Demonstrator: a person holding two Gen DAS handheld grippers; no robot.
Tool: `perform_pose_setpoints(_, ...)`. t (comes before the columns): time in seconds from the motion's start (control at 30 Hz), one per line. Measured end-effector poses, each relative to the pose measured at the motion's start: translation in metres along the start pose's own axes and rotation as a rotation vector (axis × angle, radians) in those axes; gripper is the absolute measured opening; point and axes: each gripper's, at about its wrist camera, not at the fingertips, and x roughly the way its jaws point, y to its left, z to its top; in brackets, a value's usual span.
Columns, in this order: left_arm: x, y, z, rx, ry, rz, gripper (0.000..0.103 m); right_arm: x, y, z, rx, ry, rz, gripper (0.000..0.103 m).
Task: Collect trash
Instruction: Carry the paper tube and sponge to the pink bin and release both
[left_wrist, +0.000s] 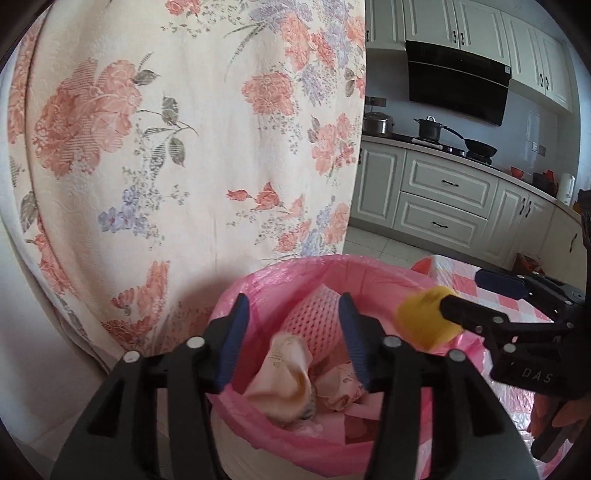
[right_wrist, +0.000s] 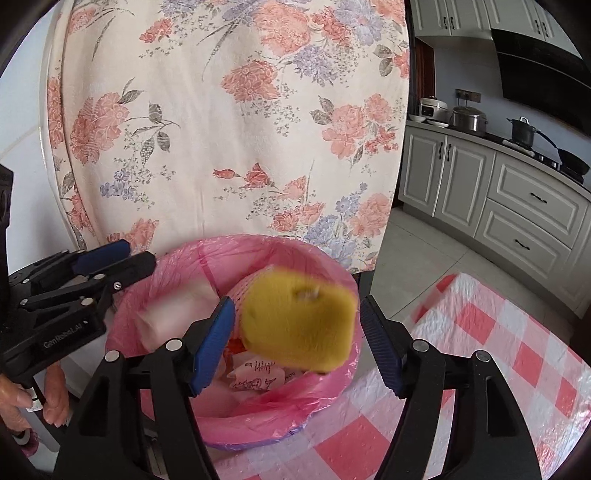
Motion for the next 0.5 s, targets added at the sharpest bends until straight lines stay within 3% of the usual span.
perform_pose_setpoints(0.1,-0.007,0.005,-0.002,-0.013,-0.017,0.03,0.066,-0.008,-0.007,-0.003,0.021,-0.018,0.007,0.073)
perform_pose_setpoints(0.3,-0.04,0.004,-0.004,-0.008,-0.082,0.1,0.099,-0.034,-0.01,-0.002,0.04,-0.048,-0.011,0.075)
perform_pose_setpoints(0.5,-0.075,-0.005,0.003,0.029,-0.142,0.132,0.098,-0.072,-0.008,0.003,0.04,-0.076,-0.049,0.085)
